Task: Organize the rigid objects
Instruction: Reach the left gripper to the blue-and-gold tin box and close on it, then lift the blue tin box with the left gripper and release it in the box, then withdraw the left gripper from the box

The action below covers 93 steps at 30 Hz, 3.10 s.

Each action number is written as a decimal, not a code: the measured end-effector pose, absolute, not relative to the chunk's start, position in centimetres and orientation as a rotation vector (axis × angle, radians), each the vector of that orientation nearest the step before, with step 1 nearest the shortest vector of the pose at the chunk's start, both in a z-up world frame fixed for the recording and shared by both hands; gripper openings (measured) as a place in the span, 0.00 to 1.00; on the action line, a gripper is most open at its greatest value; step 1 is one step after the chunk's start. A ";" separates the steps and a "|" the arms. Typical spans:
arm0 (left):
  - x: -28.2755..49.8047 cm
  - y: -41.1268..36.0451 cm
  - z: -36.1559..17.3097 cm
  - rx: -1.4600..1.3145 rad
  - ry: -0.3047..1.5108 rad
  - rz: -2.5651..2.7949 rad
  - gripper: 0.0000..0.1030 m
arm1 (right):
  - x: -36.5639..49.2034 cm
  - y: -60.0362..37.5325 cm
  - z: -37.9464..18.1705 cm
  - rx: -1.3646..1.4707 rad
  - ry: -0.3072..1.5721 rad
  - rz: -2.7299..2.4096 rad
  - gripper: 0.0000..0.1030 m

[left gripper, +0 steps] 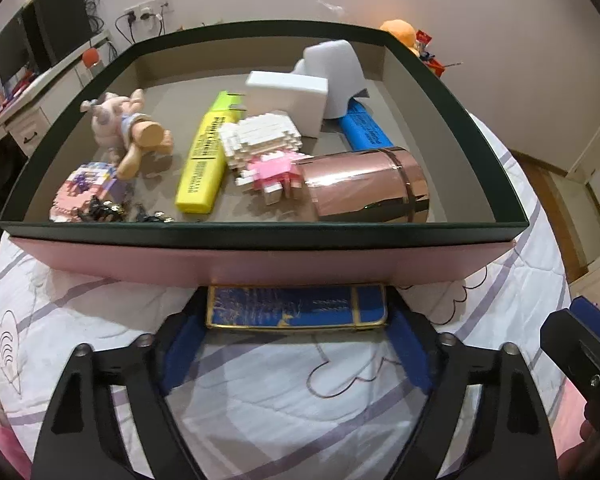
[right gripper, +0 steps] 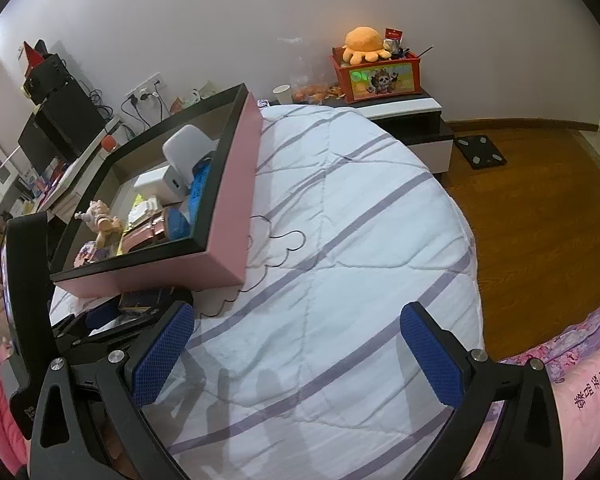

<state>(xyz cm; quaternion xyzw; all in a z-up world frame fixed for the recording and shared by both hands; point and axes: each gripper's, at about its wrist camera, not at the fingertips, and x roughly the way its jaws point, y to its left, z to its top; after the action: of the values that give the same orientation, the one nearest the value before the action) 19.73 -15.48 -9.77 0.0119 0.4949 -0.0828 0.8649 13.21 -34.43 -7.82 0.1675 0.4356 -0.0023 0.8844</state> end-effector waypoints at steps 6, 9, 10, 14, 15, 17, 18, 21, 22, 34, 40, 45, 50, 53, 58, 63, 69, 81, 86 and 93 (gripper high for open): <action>19.2 -14.1 -9.4 -0.002 1.034 -0.206 0.81 | 12.6 -33.2 -6.9 0.327 0.894 -0.004 1.00; 18.8 -13.5 -9.2 -0.012 1.030 -0.208 0.81 | 12.3 -32.7 -6.4 0.318 0.888 -0.007 1.00; 18.7 -13.2 -9.0 -0.014 1.027 -0.208 0.81 | 12.1 -32.6 -6.3 0.315 0.886 -0.008 1.00; 17.9 -12.2 -8.1 -0.024 1.009 -0.207 0.81 | 11.7 -31.9 -5.6 0.307 0.877 -0.011 1.00; 17.7 -11.8 -7.7 -0.025 1.002 -0.208 0.81 | 11.7 -31.8 -5.5 0.304 0.874 -0.009 1.00; 16.9 -10.9 -6.7 -0.028 0.980 -0.208 0.81 | 11.6 -31.3 -5.1 0.298 0.868 -0.008 1.00; 16.6 -10.6 -6.4 -0.031 0.974 -0.209 0.81 | 11.5 -31.0 -4.9 0.297 0.864 -0.006 1.00; 16.1 -9.0 -4.8 -0.046 0.949 -0.214 0.81 | 11.5 -30.1 -4.4 0.286 0.857 -0.001 1.00; 16.0 -8.2 -4.1 -0.050 0.935 -0.214 0.81 | 11.5 -29.8 -4.3 0.283 0.855 0.001 1.00; 23.3 -4.9 -0.4 -0.022 0.864 -0.220 0.81 | 15.1 -25.9 -1.7 0.218 0.812 0.015 1.00; 29.4 -5.3 -1.5 -0.016 0.893 -0.243 0.81 | 19.1 -25.6 -1.6 0.199 0.814 0.002 1.00; 34.3 -6.2 -3.5 0.008 0.953 -0.245 0.81 | 22.2 -25.6 -2.5 0.199 0.840 0.002 1.00; 37.3 -6.9 -5.5 0.035 1.043 -0.245 0.81 | 24.6 -25.9 -3.5 0.204 0.867 0.005 1.00; 37.8 -7.1 -6.2 0.033 1.101 -0.271 0.82 | 25.2 -26.1 -3.8 0.209 0.872 0.010 1.00; 37.2 -7.8 -6.0 0.077 1.089 -0.254 0.97 | 25.6 -26.2 -4.6 0.222 0.888 0.019 1.00; 35.4 -7.5 -4.6 0.098 1.034 -0.232 0.97 | 24.4 -26.0 -4.0 0.222 0.879 0.018 1.00; 31.5 -5.9 -1.3 0.071 0.936 -0.200 0.99 | 21.6 -25.4 -2.2 0.229 0.843 0.023 1.00; 21.7 -2.5 2.9 0.032 0.830 -0.186 1.00 | 15.8 -23.1 1.2 0.237 0.760 0.051 1.00; 17.9 -1.3 3.7 0.012 0.804 -0.186 1.00 | 13.7 -22.4 1.8 0.237 0.746 0.072 1.00; 14.1 -1.2 4.3 0.042 0.775 -0.164 1.00 | 10.9 -21.8 1.7 0.231 0.745 0.080 1.00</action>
<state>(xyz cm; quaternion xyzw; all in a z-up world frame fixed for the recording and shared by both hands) 14.14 -1.18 4.31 0.0206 0.3773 -0.0797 0.9224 10.92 -21.76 1.68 0.1128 0.3631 0.0389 0.9241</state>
